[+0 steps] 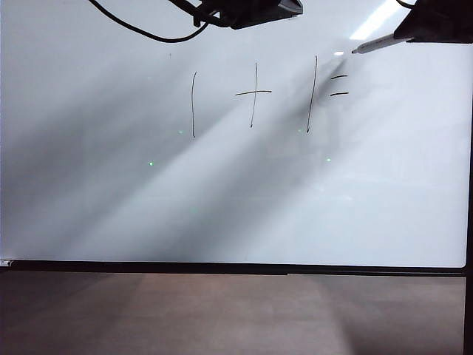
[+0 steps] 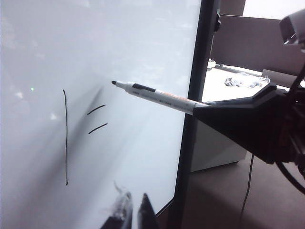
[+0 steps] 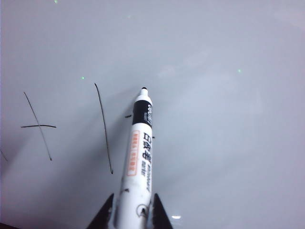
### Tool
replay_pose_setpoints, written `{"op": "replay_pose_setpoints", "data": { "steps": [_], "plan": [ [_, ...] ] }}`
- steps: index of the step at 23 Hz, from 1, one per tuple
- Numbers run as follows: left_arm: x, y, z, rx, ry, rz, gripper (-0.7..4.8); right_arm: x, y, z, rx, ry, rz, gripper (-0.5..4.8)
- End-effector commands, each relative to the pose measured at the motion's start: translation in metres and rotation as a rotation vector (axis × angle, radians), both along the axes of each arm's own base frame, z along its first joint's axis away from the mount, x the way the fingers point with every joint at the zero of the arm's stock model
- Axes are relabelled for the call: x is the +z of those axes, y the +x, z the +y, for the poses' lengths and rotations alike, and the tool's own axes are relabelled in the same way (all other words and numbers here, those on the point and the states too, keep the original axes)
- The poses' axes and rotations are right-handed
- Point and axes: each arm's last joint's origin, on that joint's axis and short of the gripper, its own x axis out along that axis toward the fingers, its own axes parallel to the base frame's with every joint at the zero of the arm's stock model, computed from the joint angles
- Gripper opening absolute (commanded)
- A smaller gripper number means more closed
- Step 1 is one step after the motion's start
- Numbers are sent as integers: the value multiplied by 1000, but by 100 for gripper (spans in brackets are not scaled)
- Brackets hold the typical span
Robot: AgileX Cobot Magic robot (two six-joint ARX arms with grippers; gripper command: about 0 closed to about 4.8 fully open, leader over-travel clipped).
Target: Reach to the right to find the marker pen, pick it up, and write the answer to the math problem on the whiteboard.
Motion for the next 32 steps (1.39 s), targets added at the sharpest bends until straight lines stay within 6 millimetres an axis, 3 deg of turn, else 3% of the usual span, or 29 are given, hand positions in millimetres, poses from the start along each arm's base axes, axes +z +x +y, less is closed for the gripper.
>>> {"op": "replay_pose_setpoints", "data": {
  "steps": [1, 32],
  "plan": [
    [2, 0, 1, -4, -8, -5, 27, 4, 0, 0, -30, -12, -25, -6],
    [2, 0, 1, -4, -5, -1, 27, 0, 8, -9, -86, -24, -32, -6]
  ]
}}
